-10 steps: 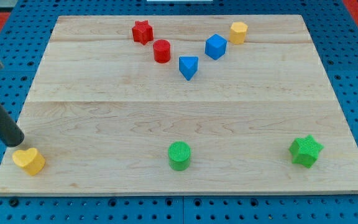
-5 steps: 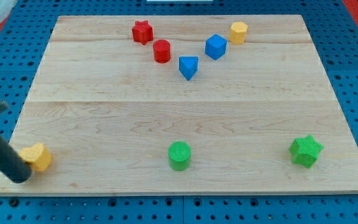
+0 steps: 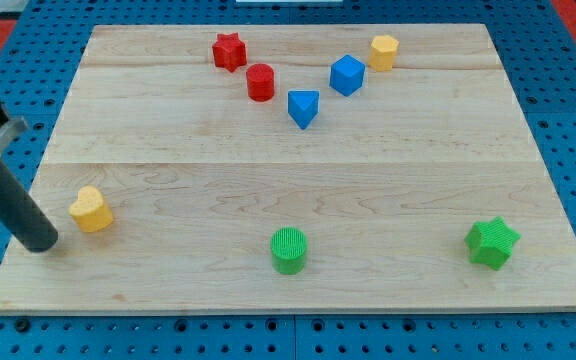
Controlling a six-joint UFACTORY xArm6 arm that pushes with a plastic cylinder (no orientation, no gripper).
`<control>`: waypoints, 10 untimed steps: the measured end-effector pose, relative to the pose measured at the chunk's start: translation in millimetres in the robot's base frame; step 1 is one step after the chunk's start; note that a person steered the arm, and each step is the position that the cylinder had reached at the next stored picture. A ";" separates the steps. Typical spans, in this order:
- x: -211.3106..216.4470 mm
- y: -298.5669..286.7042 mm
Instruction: Move yellow heart to the bottom of blue triangle
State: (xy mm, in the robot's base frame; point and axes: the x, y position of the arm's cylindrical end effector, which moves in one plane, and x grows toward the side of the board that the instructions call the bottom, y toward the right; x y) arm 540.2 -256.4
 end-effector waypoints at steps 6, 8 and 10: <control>-14.5 78.2; -21.8 121.7; -6.5 129.9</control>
State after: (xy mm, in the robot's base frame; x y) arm 533.7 -126.5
